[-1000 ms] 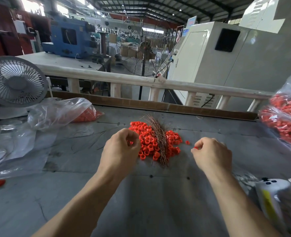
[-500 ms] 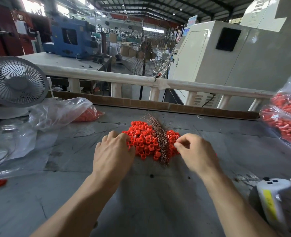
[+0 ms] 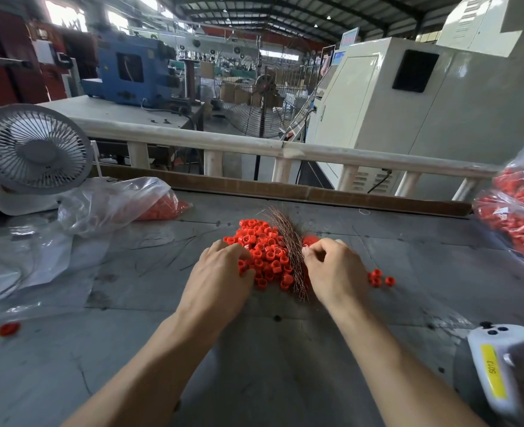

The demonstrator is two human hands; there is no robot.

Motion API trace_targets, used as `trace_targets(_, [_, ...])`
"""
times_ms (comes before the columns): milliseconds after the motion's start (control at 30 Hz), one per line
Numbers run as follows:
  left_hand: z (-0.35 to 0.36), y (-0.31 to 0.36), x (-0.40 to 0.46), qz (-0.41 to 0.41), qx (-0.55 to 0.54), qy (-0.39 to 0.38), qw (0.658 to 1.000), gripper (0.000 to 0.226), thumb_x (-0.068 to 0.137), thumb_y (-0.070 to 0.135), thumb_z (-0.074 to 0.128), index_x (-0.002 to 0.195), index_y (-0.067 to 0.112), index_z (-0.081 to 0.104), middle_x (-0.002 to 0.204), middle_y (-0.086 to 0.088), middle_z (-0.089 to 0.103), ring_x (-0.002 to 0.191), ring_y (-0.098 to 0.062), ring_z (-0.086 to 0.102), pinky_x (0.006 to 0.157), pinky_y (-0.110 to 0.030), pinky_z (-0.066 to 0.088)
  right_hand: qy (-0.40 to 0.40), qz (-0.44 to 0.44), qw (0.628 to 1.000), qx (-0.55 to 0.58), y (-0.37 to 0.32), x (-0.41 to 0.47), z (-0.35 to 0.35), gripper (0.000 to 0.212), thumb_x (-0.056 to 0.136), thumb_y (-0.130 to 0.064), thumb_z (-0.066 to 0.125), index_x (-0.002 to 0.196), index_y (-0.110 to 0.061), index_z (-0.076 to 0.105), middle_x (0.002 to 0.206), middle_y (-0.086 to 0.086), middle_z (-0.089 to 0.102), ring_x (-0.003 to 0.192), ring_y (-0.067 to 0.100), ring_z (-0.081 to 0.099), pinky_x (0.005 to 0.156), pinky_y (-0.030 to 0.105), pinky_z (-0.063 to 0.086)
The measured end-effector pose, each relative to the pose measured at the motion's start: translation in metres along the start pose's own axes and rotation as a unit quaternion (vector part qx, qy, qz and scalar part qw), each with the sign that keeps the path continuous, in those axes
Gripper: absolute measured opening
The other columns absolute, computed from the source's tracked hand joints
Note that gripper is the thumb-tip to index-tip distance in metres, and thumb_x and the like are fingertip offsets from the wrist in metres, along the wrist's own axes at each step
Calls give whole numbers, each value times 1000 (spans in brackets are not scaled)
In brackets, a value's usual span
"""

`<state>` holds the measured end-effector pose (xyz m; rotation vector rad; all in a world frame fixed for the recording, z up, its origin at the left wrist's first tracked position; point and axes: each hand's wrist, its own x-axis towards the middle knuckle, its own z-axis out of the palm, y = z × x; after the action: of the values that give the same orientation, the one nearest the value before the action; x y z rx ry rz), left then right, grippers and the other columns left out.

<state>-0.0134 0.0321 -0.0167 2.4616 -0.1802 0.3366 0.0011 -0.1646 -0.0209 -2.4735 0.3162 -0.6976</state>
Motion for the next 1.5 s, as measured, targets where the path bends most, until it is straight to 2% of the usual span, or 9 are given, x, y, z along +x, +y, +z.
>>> trace_targets(333, [-2,7,-1,32,-40,40,998,18,95,30,64,112,31,70,104,16,53,106,-12,54,83,-25,36,9,13,1000,-13,-6,1,0,22,95,-36,66,82,-20,73,90,2,73,86,28,67,69,31,45])
trace_targets(500, [-6,15,-1,7,-158,53,986,13,94,28,66,84,27,73,75,13,67,68,-1,60,60,-16,42,106,-64,992,21,-26,-11,-19,20,87,-29,72,70,-25,62,79,-2,67,77,25,61,68,34,46])
trace_targets(567, [-7,20,-1,-33,-281,6,959,23,96,32,66,79,20,75,65,7,68,51,-2,51,48,-14,39,112,-125,985,31,-36,-21,-24,21,85,-27,74,70,-24,60,75,-5,63,74,21,58,68,33,46])
trace_targets(667, [-11,27,-3,-112,-453,-92,880,37,100,38,62,78,13,77,61,-1,63,47,-10,45,41,-21,34,97,-207,972,51,-46,-34,-28,18,86,-30,71,72,-24,61,74,-9,59,73,16,56,69,30,45])
trace_targets(833, [-15,25,0,-186,-543,-122,810,36,98,33,66,68,14,75,58,-3,55,44,-12,43,42,-24,29,27,-321,943,79,-51,-42,-28,16,87,-28,65,73,-20,62,74,-9,57,73,15,53,69,29,44])
trace_targets(933, [-15,20,3,-168,-528,-89,828,39,104,31,56,86,3,77,62,-5,60,45,-12,43,40,-22,31,-4,-333,939,86,-48,-41,-28,14,88,-24,68,75,-19,63,77,-8,59,75,15,55,71,32,47])
trace_targets(1067, [-18,15,6,-145,-541,-51,827,39,105,35,55,92,4,75,73,-7,69,50,-13,50,41,-23,37,-14,-244,962,125,-36,-33,-31,16,92,-20,73,77,-20,67,79,-10,62,78,13,59,74,32,48])
trace_targets(1333, [-29,2,8,-120,-536,-5,836,29,92,35,73,79,10,79,64,-6,65,46,-13,46,39,-22,37,-1,-89,985,151,-10,-17,-39,16,99,-24,66,84,-20,67,77,-10,66,76,5,61,70,29,43])
trace_targets(1500, [-33,-2,6,-98,-400,-6,911,19,84,42,79,75,25,80,69,-5,76,46,-10,50,42,-20,39,40,-45,988,144,-1,-9,-43,16,101,-26,63,88,-19,68,83,-4,69,83,20,63,76,37,50])
